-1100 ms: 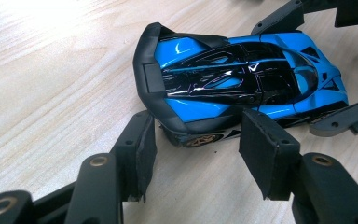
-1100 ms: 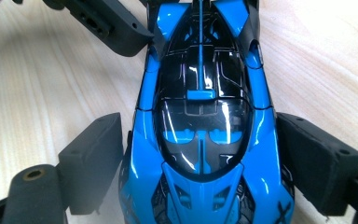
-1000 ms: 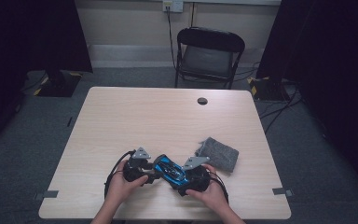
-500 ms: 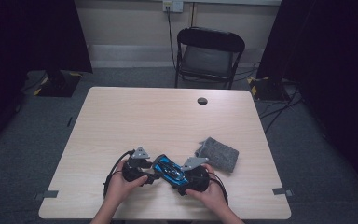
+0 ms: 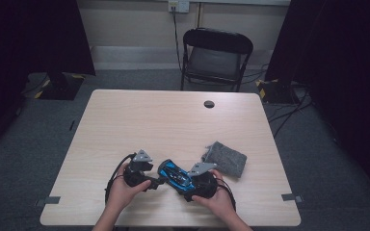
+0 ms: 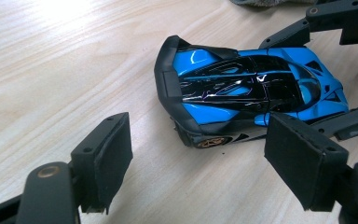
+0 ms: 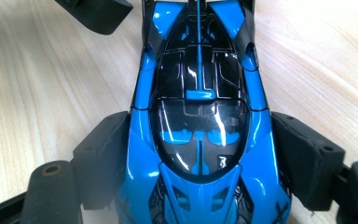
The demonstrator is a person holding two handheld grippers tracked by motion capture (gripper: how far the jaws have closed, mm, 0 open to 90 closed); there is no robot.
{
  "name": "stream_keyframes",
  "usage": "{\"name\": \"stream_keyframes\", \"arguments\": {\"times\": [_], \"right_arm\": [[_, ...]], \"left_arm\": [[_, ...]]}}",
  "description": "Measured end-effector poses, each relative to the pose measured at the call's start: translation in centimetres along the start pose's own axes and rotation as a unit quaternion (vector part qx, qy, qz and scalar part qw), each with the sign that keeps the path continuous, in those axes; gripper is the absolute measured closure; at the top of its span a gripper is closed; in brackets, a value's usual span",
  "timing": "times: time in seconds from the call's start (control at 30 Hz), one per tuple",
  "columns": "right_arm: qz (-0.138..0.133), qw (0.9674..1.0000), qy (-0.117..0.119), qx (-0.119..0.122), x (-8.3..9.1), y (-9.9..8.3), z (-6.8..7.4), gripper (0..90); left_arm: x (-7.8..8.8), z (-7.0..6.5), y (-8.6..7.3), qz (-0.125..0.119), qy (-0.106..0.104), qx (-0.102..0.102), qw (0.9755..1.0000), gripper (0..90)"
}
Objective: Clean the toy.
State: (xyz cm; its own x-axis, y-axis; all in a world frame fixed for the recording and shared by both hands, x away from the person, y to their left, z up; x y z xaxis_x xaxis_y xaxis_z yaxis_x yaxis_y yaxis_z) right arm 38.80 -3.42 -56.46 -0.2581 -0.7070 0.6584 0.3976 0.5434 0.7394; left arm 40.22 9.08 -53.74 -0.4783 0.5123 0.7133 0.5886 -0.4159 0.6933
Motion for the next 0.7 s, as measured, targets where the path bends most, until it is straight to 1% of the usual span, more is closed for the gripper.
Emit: {"name": "stream_keyframes", "arguments": {"times": [0.07, 0.13, 0.3, 0.37, 0.4, 0.43, 0.5, 0.57, 0.63, 0.7], "right_arm": [[-0.001, 1.0, 0.001, -0.001, 0.0, 0.0, 0.0, 23.2], [0.005, 1.0, -0.004, 0.002, 0.0, 0.0, 0.0, 23.5], [0.013, 0.9999, -0.002, 0.001, 0.0, 0.1, 0.0, 23.5], [0.012, 0.9999, -0.004, 0.002, -0.1, 0.2, 0.0, 23.4], [0.01, 0.9999, -0.005, 0.001, -0.3, 0.5, 0.1, 21.2], [0.01, 0.9999, -0.005, 0.001, -0.3, 0.5, 0.1, 21.2], [0.003, 1.0, -0.002, -0.005, -0.4, 0.9, 0.1, 20.9], [0.004, 0.9999, 0.001, -0.011, -0.5, 1.3, 0.2, 18.6], [0.007, 0.9999, -0.006, -0.004, -0.8, 1.3, 0.3, 17.4], [0.007, 0.9999, -0.008, -0.003, -0.9, 1.3, 0.3, 17.4]], "left_arm": [[0.1, 0.0, 0.0, 0.0, 0.001, -0.001, 1.0, 22.4], [0.3, -0.3, 0.0, 0.001, -0.002, -0.002, 1.0, 22.3], [0.4, -0.3, -0.1, 0.002, -0.001, -0.003, 1.0, 22.2], [0.5, -0.1, -0.1, 0.001, 0.0, -0.001, 1.0, 22.2], [0.5, 0.0, -0.1, 0.0, -0.001, 0.001, 1.0, 22.3], [0.6, 0.1, -0.1, 0.001, 0.001, 0.0, 1.0, 22.3], [0.6, 0.2, -0.2, 0.001, 0.001, 0.003, 1.0, 22.2], [0.6, 0.3, -0.2, 0.0, 0.001, 0.007, 1.0, 22.2], [0.6, 0.4, -0.2, 0.001, 0.0, 0.006, 1.0, 22.3], [0.5, 0.4, -0.2, 0.0, 0.0, 0.007, 1.0, 22.2]]}}
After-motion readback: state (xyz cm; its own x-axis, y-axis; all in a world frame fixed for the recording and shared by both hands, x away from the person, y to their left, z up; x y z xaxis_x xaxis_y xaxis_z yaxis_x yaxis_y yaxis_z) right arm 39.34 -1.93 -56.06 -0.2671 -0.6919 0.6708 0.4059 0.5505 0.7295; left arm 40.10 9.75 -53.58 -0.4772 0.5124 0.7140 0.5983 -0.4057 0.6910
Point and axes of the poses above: each handheld gripper's, and its own axes: x roughly backward along the jaws, y roughly out of its top, z roughly to its left, the point moved 10 cm from there along -x, roughly forward along the jaws, and after that the axes turned 7 degrees about y, right-handed, at the moved point
